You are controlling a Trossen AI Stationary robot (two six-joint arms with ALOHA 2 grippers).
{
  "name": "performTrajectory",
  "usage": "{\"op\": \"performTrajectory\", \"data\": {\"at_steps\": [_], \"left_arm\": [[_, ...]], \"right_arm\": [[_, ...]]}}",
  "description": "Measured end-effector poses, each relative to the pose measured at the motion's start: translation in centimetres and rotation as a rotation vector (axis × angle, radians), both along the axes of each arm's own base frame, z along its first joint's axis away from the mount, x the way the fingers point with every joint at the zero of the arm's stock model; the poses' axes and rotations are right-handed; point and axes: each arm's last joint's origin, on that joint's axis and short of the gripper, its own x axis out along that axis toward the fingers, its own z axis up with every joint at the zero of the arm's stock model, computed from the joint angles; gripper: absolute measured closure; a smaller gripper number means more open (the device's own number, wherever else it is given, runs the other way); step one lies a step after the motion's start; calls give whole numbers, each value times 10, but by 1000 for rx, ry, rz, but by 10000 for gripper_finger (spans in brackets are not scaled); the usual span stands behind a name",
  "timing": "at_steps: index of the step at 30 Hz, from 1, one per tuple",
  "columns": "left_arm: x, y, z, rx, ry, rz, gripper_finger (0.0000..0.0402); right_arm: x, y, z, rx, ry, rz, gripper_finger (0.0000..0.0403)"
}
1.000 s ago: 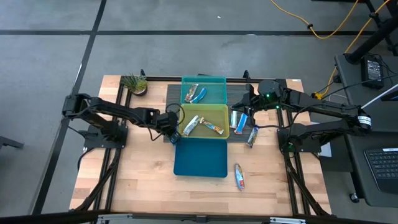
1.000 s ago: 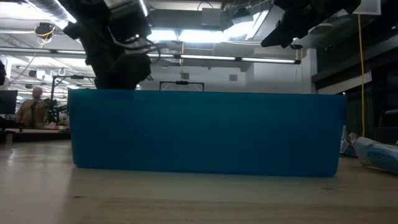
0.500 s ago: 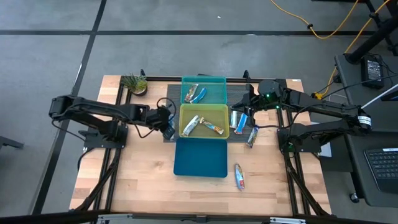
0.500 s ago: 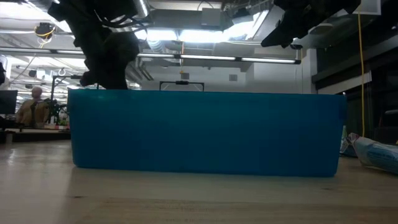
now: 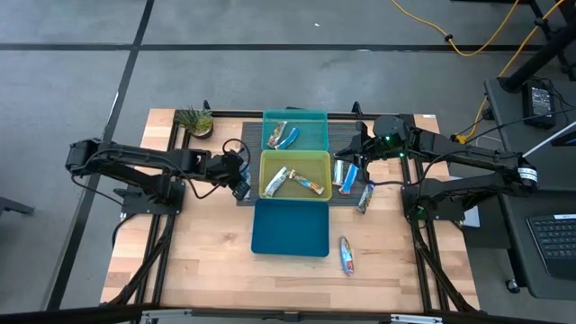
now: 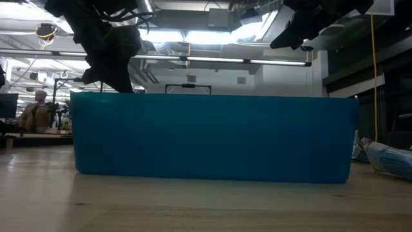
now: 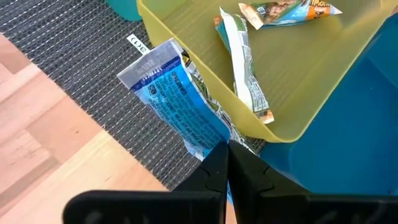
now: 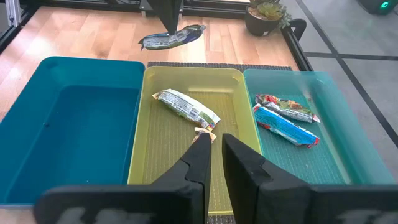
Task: Pick and place Granola Bars by type
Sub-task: Put the blue granola bar into the blue bin
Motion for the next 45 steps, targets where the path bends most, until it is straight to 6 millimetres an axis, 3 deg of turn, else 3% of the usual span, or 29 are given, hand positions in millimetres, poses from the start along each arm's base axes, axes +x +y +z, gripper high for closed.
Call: {"op": "performTrajectory", "data": {"at_steps": [13,19,26,32,39,45], "left_arm": [[0,0,0,4,-1,-5,401],[9,-2,8,-29,-98,-92,401],[27,-7,71,75,-312,-240,401],[31,-7,129,176,-452,-311,401],[30,-5,140,184,-452,-323,401],[53,-4,149,147,-443,-405,401]], "right_arm": [[0,0,0,-22,2,13,359],[0,0,0,-22,2,13,359],[0,0,0,-25,2,15,359],[0,0,0,-45,4,26,359],[0,0,0,-45,4,26,359],[0,0,0,-45,4,26,359]]}}
